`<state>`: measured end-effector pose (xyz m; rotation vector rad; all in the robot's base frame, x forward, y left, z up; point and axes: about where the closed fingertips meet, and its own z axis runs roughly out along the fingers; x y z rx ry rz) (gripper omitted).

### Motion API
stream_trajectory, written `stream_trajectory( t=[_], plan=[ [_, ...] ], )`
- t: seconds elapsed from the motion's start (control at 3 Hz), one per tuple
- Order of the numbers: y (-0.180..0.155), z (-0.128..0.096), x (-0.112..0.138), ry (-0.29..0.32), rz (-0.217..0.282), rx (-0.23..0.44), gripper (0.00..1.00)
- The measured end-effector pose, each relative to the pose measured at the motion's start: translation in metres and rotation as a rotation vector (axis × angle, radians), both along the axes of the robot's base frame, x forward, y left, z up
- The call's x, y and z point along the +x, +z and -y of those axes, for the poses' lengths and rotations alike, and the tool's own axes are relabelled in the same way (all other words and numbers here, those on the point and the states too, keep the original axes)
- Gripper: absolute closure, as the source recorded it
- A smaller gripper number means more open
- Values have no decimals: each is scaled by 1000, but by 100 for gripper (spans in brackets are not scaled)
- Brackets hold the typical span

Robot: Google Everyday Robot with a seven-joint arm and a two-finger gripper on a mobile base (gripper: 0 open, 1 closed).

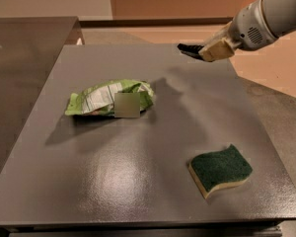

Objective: Pick rxbar chocolate

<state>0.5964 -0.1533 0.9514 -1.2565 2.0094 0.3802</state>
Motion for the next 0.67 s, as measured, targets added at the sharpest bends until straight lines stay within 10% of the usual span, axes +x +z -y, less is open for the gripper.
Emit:
stream_trajectory(
  t=[0.67],
  plan=[
    [43,-5,-7,29,63,23,100]
  ],
)
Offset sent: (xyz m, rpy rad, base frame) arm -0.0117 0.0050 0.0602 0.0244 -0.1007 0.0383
